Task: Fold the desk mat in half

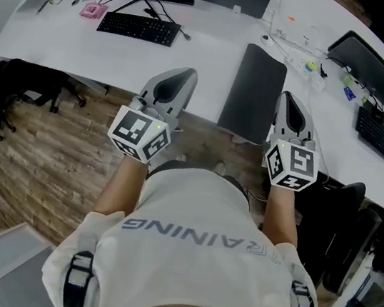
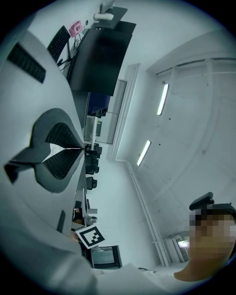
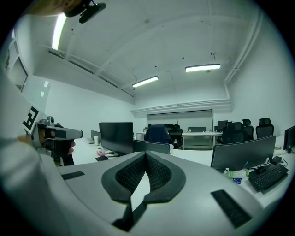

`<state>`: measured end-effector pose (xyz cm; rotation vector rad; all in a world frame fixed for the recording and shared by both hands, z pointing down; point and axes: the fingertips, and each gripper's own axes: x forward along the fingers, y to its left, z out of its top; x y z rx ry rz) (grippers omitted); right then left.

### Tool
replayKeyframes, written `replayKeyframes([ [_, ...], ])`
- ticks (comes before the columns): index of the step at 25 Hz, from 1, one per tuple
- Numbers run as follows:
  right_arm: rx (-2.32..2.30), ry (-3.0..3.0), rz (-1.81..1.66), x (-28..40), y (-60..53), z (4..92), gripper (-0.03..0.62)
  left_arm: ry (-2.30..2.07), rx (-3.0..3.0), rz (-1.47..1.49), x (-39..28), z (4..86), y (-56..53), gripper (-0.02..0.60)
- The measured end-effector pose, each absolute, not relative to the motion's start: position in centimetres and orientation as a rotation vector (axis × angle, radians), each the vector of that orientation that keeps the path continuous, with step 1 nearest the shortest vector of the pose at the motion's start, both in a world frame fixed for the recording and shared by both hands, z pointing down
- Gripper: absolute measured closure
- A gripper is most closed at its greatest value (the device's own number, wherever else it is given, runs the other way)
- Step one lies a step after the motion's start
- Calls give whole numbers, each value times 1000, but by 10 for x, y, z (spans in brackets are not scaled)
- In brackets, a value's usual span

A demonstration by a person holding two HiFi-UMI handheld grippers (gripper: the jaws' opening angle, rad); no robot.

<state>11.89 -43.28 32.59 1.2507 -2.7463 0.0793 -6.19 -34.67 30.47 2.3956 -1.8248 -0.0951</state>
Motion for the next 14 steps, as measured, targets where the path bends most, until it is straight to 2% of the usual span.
replayKeyframes([
  [14,1171,-2774,89,119,-425,329,572,-1841,2370,-97,-55,306,-336,551],
])
